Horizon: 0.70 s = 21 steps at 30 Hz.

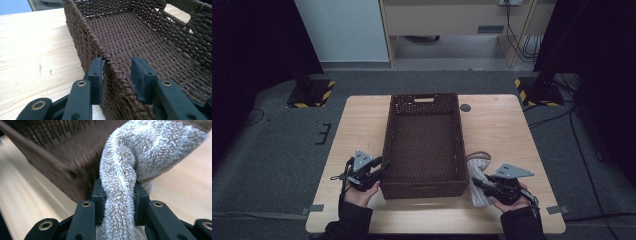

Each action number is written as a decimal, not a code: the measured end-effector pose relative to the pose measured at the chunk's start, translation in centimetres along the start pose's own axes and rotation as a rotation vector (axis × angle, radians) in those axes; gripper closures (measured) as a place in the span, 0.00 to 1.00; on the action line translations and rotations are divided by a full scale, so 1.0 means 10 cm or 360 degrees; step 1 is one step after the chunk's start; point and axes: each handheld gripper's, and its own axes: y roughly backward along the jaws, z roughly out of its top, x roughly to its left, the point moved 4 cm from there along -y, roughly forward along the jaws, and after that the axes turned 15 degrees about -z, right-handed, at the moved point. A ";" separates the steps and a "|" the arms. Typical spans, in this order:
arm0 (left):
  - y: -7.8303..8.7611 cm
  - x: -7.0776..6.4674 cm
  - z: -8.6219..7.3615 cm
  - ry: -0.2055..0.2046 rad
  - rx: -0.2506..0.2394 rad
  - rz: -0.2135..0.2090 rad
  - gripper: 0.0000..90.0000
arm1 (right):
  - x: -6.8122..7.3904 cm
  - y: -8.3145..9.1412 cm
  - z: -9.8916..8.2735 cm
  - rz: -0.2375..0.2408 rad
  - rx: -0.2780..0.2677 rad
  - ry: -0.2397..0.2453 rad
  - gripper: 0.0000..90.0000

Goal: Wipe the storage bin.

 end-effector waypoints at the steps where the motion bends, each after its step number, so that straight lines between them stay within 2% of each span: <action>1: 0.00 0.00 0.00 0.0000 0.0002 0.0001 0.69 | 0.01 0.06 0.03 0.0019 -0.0037 0.0005 0.78; 3: 0.00 0.00 0.00 -0.0004 0.0002 0.0002 0.69 | 0.06 0.15 0.04 0.0045 -0.0071 0.0026 0.78; 6: 0.01 0.00 0.00 -0.0001 0.0003 0.0005 0.69 | 0.12 0.15 -0.02 0.0063 -0.0042 0.0058 0.79; 10: 0.00 0.01 0.00 0.0001 0.0004 0.0004 0.69 | 0.15 0.05 -0.10 0.0085 0.0035 0.0067 0.79; 16: 0.00 0.01 -0.01 -0.0005 0.0010 0.0005 0.68 | 0.20 -0.13 -0.25 0.0077 0.0209 0.0103 0.79; 19: 0.00 0.01 -0.01 -0.0007 0.0008 0.0001 0.67 | 0.21 -0.19 -0.30 0.0062 0.0267 0.0128 0.79; 21: 0.00 0.01 -0.01 -0.0005 0.0006 -0.0003 0.67 | 0.20 -0.19 -0.29 0.0054 0.0277 0.0138 0.78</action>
